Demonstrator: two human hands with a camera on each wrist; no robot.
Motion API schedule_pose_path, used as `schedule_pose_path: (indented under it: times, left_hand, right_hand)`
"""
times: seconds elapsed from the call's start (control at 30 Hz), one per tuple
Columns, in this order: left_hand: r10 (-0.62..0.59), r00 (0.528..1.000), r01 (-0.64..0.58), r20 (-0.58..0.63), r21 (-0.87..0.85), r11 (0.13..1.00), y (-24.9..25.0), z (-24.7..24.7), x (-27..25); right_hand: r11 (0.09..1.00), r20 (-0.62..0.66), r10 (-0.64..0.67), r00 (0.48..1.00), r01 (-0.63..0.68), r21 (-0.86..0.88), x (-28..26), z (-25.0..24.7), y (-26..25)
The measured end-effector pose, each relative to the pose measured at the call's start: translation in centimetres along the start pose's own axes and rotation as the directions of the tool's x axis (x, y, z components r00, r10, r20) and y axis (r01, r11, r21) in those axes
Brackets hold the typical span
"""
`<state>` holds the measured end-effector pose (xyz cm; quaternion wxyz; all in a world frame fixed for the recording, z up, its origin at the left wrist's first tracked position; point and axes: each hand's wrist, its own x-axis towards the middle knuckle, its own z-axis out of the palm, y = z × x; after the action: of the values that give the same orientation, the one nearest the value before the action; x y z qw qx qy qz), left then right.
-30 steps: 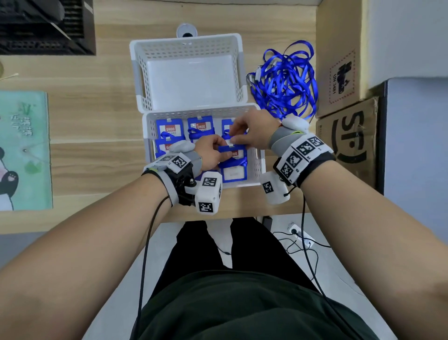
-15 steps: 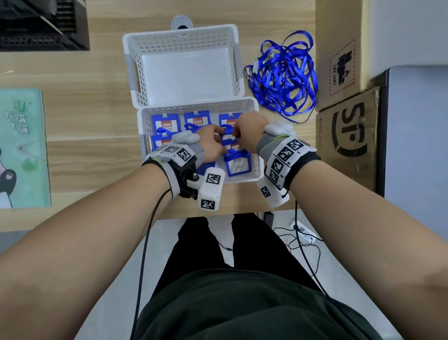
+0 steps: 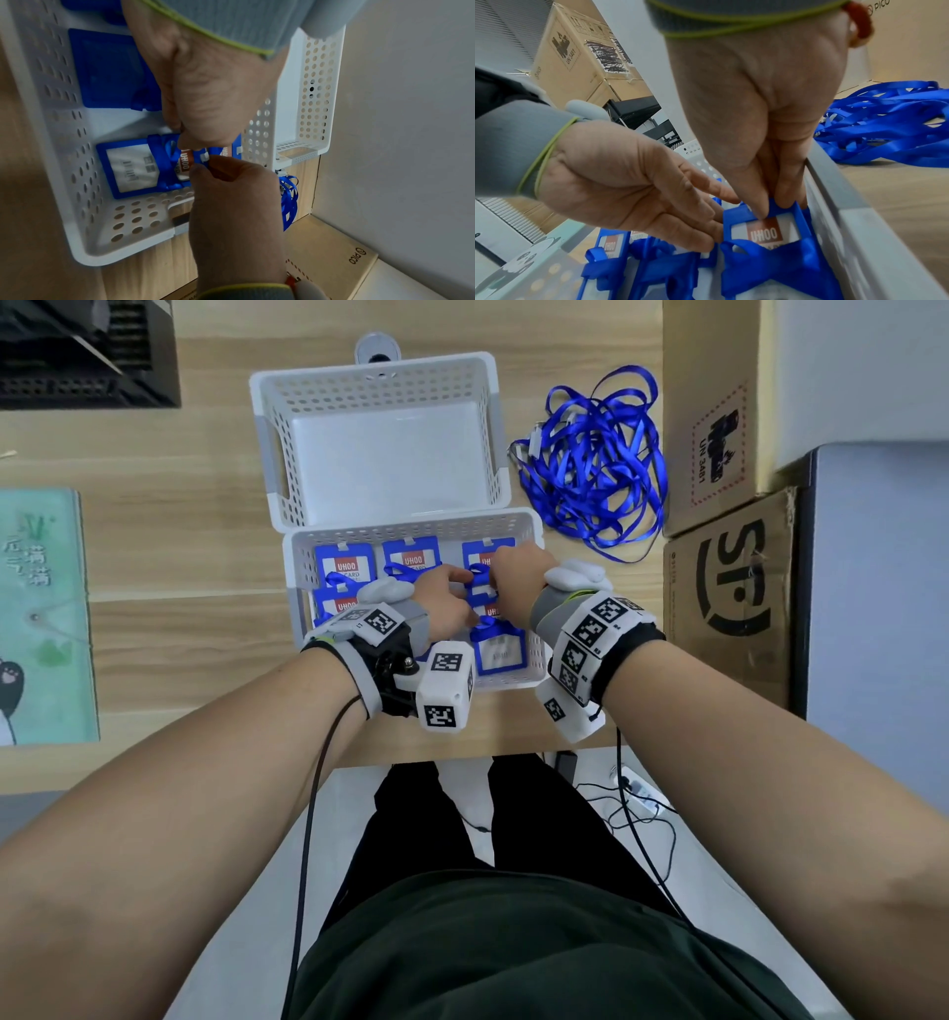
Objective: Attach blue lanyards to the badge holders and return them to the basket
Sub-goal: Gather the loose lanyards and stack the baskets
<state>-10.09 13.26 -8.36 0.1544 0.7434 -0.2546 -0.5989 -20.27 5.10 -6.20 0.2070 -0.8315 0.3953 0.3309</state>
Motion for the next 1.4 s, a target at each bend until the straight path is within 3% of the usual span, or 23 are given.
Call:
schedule_pose_path:
  times: [0.1,0.17,0.23,0.33,0.47,0.6,0.73,0.87,0.97,1.07,1.17,1.3,1.4]
  left_hand:
    - [0.004,1.000,-0.003,-0.010,0.042,0.999,0.4,-0.1,-0.1]
    - [0.026,0.998,-0.019,-0.049,0.136,0.991,1.0,-0.6,-0.1]
    - [0.092,0.990,-0.066,-0.109,0.224,0.972,2.6,-1.5,-0.3]
    - [0.247,0.947,-0.175,-0.206,0.313,0.933,5.5,-3.0,-0.1]
    - [0.395,0.887,-0.217,-0.240,0.537,0.815,9.0,-4.5,1.3]
    - [0.402,0.900,-0.200,-0.170,0.657,0.726,10.2,-5.0,2.7]
    - [0.392,0.908,-0.194,-0.146,0.684,0.704,10.5,-4.1,3.8]
    - [0.410,0.906,-0.225,-0.108,0.698,0.680,10.8,-3.3,4.0]
    - [0.402,0.909,-0.230,-0.105,0.679,0.698,11.5,-2.8,3.9]
    - [0.405,0.907,-0.235,-0.111,0.665,0.709,12.7,-2.5,3.5]
    - [0.488,0.869,-0.325,-0.086,0.643,0.693,13.9,-2.8,3.1]
    - [0.575,0.812,-0.479,-0.099,0.451,0.753,16.1,-3.8,1.9]
    - [0.591,0.797,-0.555,-0.124,0.235,0.798,17.2,-5.0,1.3]
  right_hand:
    - [0.999,-0.048,-0.032,0.998,0.034,0.036,-0.1,-1.3,0.3]
    - [0.981,-0.187,-0.016,0.982,0.052,0.188,-0.2,-2.7,1.1]
    - [0.942,-0.340,0.048,0.939,0.070,0.327,0.0,-4.6,2.7]
    - [0.918,-0.418,0.153,0.895,0.027,0.395,1.7,-6.2,6.1]
    - [0.885,-0.275,0.316,0.908,-0.178,0.430,4.7,-6.1,9.7]
    - [0.865,-0.081,0.365,0.927,-0.306,0.399,7.0,-4.6,11.0]
    - [0.887,-0.031,0.379,0.925,-0.354,0.296,8.5,-3.6,11.3]
    - [0.894,-0.076,0.382,0.921,-0.348,0.282,8.9,-3.9,11.4]
    - [0.909,-0.120,0.339,0.933,-0.293,0.296,9.2,-3.7,11.9]
    - [0.930,-0.076,0.258,0.963,-0.226,0.290,8.5,-4.7,12.4]
    - [0.926,-0.108,0.209,0.972,-0.162,0.341,7.3,-7.7,12.5]
    - [0.915,-0.166,-0.009,0.986,0.075,0.397,4.1,-13.8,11.1]
    - [0.855,-0.218,-0.128,0.968,0.219,0.471,1.6,-17.7,8.9]
